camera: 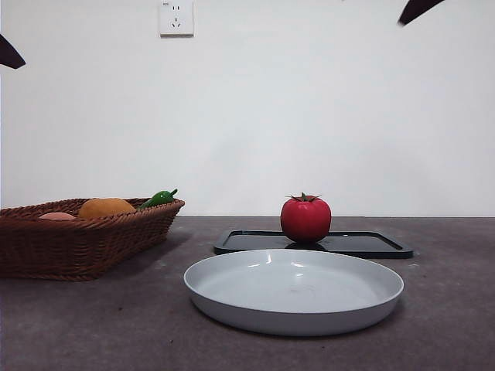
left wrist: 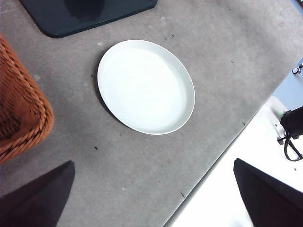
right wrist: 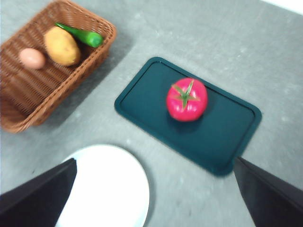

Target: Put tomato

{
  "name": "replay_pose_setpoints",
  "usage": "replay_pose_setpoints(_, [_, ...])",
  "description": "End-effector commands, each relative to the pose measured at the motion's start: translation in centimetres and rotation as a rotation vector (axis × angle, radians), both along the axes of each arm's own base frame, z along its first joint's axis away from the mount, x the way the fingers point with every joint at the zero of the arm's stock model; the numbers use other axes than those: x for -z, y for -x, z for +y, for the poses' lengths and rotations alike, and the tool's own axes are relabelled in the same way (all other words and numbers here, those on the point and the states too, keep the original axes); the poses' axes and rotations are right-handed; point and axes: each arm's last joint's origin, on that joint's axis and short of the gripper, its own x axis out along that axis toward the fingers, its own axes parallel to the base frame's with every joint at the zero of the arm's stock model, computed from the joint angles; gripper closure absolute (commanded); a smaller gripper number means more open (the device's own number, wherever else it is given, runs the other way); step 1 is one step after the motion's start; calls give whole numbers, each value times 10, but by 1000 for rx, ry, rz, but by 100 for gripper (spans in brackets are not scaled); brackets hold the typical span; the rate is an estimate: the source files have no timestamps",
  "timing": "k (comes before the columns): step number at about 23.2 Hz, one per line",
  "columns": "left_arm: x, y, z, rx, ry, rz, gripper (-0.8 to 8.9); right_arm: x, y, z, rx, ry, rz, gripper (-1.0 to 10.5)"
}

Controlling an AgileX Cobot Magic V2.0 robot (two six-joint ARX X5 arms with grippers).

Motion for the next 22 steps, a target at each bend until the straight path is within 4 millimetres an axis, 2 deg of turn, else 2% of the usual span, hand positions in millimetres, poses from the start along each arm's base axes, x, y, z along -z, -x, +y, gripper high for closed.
replay_pose_setpoints(1, [-6, -1, -1, 19, 3, -35, 253, 5, 28, -7, -17, -13, -10, 410])
replay_pose_setpoints(5, [-6, -1, -1, 18, 3, -35, 253, 29, 78, -21, -81, -81, -5, 411])
replay_pose_setpoints(10, [-6, -1, -1, 18, 3, -34, 253, 61, 116, -31, -134, -120, 18, 411])
replay_pose_setpoints(15, [-6, -1, -1, 18, 3, -34, 253, 83, 131, -35, -176, -144, 41, 411])
replay_pose_setpoints(22, [-6, -1, -1, 19, 3, -34, 255, 84, 132, -35, -185, -151, 43, 412])
